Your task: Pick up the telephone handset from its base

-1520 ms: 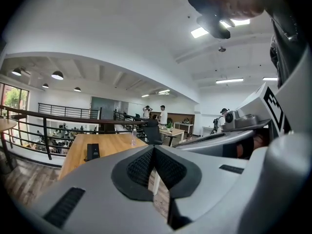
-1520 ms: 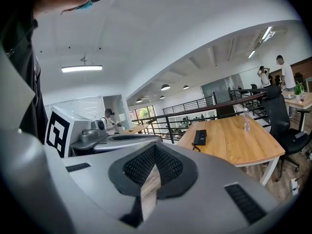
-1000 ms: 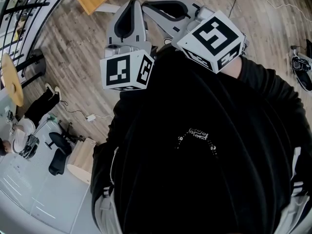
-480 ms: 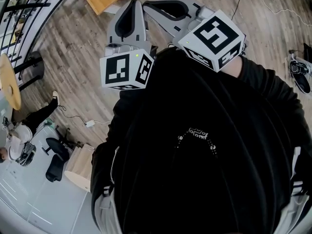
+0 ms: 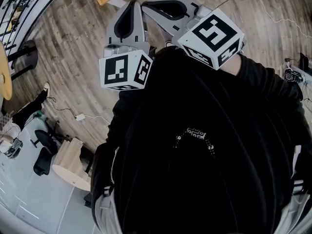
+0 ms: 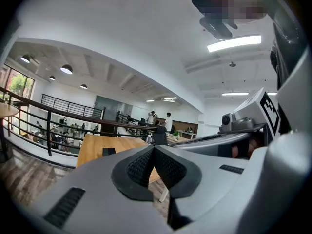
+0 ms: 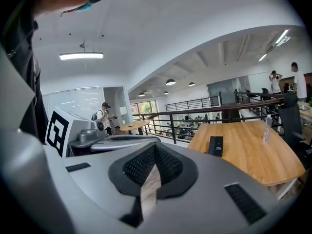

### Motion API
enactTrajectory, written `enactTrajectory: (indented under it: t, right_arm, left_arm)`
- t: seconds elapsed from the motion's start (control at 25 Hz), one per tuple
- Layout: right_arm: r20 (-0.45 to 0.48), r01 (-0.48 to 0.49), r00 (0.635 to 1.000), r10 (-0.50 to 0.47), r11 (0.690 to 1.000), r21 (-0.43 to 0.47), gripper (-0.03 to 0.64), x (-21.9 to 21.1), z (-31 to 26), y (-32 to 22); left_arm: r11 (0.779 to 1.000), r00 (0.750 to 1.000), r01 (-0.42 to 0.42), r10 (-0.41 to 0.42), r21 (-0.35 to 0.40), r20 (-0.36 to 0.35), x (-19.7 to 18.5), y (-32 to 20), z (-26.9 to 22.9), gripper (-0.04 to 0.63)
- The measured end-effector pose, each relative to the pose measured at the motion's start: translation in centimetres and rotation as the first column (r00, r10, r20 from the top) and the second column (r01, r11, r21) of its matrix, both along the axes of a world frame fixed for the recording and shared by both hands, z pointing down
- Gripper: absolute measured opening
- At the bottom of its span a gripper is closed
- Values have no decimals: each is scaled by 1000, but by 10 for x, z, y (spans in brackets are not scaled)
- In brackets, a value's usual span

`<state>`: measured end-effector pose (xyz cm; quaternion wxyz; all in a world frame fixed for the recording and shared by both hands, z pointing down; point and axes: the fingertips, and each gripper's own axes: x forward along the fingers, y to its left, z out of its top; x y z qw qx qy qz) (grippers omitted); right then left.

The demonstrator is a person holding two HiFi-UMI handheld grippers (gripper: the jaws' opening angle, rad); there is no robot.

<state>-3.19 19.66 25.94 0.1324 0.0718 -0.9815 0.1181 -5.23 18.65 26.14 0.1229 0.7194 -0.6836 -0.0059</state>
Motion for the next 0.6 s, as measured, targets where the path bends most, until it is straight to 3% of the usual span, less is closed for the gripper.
enactTrajectory:
  t: [0.32, 0.6]
  right_arm:
    - [14, 101, 995, -101, 995, -6, 17, -43, -5, 5]
    - [3, 91, 996, -91, 995, -36, 17, -55, 2, -13]
  left_arm:
    - [996, 996, 93, -93, 9, 5, -43, 7, -5, -3]
    - [997, 997, 81, -81, -5, -7, -56, -11, 1, -3]
